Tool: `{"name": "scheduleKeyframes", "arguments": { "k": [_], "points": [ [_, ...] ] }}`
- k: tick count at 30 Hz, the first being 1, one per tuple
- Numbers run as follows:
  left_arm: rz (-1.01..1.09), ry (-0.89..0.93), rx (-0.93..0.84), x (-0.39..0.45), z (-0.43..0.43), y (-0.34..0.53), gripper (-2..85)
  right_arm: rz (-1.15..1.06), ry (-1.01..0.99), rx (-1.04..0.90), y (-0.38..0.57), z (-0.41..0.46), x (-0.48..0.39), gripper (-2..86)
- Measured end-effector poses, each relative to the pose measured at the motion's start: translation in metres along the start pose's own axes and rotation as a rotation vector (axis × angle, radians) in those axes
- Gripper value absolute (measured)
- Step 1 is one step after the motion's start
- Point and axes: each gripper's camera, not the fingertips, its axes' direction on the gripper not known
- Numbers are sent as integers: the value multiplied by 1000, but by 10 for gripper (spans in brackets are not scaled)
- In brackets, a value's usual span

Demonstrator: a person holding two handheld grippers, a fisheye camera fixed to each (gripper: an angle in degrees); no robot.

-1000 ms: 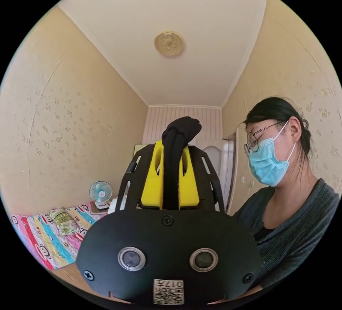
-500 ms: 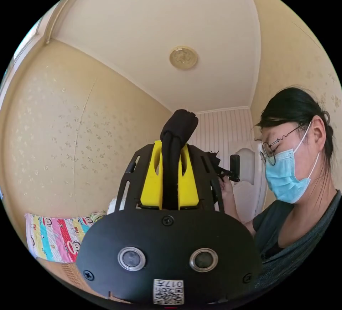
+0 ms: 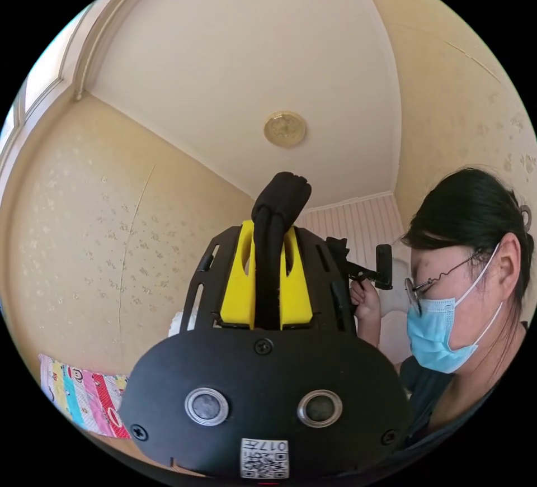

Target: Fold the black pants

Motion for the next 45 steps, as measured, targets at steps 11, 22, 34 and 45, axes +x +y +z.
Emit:
{"name": "scheduleKeyframes", "arguments": {
  "k": [11,22,34,45],
  "points": [
    [-275,-502,-508,-341,255,169,87,625,47,-566,204,431,343,90],
    [-720,-627,-1366,-464,12,588,90,824,-240,-1410,693,491,299,89],
    [-995,-544,-1904,-364,-262,747,138,1196,-131,-1564,874,378,244,120],
    [-1462,145,-1438,-337,-344,678,15,1213,-405,-1436,860,341,303,30]
  ]
}}
